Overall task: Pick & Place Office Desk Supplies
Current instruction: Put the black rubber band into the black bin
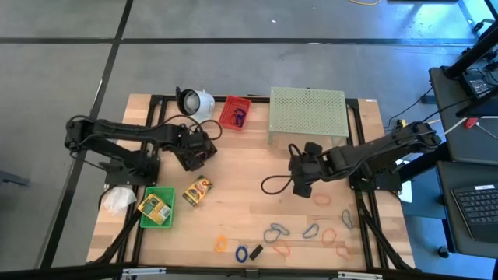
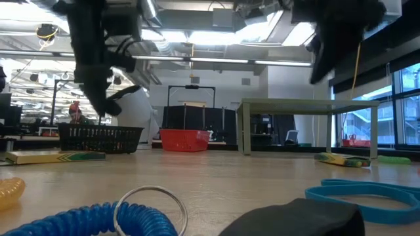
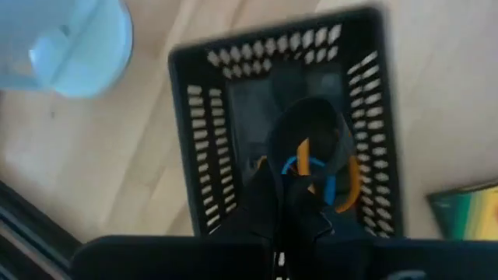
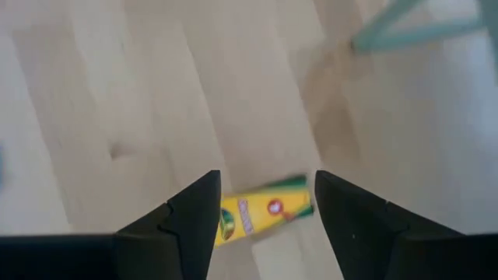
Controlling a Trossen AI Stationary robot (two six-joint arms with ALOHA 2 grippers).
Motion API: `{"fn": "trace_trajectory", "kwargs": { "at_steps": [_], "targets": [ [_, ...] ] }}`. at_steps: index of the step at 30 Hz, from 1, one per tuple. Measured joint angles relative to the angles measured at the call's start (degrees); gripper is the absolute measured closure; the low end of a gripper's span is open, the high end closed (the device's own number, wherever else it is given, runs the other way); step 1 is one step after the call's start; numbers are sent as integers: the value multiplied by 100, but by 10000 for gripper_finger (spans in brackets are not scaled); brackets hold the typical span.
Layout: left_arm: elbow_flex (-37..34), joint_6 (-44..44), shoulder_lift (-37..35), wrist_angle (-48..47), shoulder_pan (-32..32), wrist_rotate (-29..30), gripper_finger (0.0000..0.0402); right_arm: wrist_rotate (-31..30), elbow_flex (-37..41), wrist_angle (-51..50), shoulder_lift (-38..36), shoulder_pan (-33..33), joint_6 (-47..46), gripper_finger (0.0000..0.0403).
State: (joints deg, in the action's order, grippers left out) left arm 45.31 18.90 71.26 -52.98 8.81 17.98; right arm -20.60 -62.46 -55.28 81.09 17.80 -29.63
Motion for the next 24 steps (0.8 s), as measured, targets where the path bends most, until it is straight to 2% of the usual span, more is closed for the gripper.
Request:
{"fn": "trace_trajectory", "kwargs": {
  "at_steps": [8,15,19,24],
  "targets": [
    [-208,371,-17,207,296,-199,387,656,813,55,3,-36,-1450,192],
    [-208,243,-16,202,335,-736,334,1361,1563,145,3,-35,-2233,192],
    [-159,242,-13,98,337,-573,298,1818,1852,149,3,-35,-2324,192],
    [256,288,-15,-318,338,-214,267,2222,1998,155,3,-26,-2243,192]
  ]
}}
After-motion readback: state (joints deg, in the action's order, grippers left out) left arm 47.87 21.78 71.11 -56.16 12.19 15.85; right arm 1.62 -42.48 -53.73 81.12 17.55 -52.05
